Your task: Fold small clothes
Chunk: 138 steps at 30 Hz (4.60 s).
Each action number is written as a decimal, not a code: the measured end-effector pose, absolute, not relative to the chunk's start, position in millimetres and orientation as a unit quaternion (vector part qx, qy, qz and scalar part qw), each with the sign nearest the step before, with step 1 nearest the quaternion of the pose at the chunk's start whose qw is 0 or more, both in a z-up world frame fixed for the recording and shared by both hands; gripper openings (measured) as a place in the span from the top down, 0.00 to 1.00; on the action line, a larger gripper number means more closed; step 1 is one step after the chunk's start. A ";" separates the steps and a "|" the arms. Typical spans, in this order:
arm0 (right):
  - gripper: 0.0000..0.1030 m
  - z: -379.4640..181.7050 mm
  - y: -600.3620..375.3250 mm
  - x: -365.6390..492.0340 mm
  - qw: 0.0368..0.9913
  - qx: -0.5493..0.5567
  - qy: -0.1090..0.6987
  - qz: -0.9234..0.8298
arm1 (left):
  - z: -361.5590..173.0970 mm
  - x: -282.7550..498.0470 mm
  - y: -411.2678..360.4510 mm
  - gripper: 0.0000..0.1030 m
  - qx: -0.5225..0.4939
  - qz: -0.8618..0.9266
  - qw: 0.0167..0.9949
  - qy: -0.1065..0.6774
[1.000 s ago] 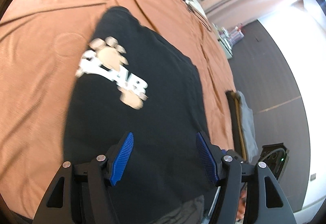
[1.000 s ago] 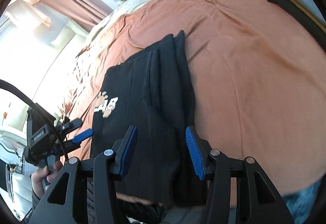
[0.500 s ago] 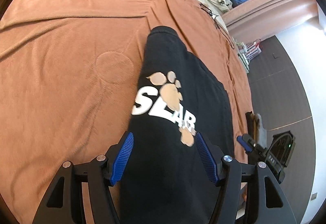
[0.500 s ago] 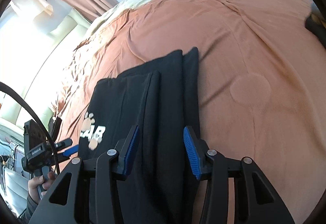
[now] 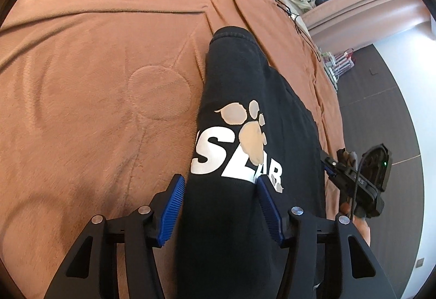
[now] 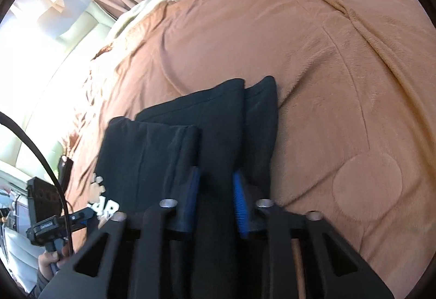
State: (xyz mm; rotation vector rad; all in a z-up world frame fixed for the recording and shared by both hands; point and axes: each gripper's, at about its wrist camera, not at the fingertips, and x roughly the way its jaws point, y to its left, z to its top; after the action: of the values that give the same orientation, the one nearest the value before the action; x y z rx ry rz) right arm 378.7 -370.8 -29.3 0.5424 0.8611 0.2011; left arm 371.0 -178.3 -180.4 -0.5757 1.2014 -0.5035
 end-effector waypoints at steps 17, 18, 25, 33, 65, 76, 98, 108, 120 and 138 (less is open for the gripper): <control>1.00 -14.5 -360.2 342.9 0.888 0.226 0.398 0.036 | -175.6 368.9 -188.8 0.46 -0.242 -0.232 0.765 0.550; 1.00 -16.3 -359.8 345.6 0.884 0.226 0.407 0.034 | -176.0 368.7 -188.9 0.46 -0.241 -0.231 0.766 0.550; 0.59 12.6 -343.8 332.8 0.897 0.204 0.391 0.035 | -178.0 362.4 -185.6 0.46 -0.239 -0.232 0.762 0.555; 0.42 7.8 -335.5 293.1 0.889 0.215 0.396 0.083 | -179.9 347.5 -183.3 0.46 -0.238 -0.236 0.761 0.555; 1.00 -15.3 -335.5 169.9 0.861 0.224 0.449 0.081 | -188.5 259.0 -156.5 0.58 -0.250 -0.274 0.721 0.586; 1.00 -27.4 -332.5 138.2 0.865 0.241 0.434 0.065 | -186.0 245.8 -153.9 0.61 -0.234 -0.279 0.720 0.590; 0.74 -31.9 -324.6 160.8 0.855 0.267 0.438 0.074 | -173.7 232.8 -142.0 0.93 -0.248 -0.291 0.728 0.569; 0.80 -29.4 -304.8 158.1 0.848 0.266 0.444 0.118 | -151.9 230.2 -124.2 0.94 -0.241 -0.299 0.737 0.556; 0.38 -31.1 -322.0 171.8 0.849 0.265 0.442 0.116 | -157.8 229.5 -108.3 0.90 -0.211 -0.293 0.729 0.582; 0.29 -53.5 -364.8 290.1 0.830 0.337 0.418 0.152 | -182.8 310.0 -117.7 0.41 -0.256 -0.293 0.727 0.566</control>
State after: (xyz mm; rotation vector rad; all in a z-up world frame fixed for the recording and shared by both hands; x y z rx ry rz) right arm 290.1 -364.7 -53.5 0.7158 0.8861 0.3232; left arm 310.0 -117.7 -182.8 -0.5637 1.2473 -0.6464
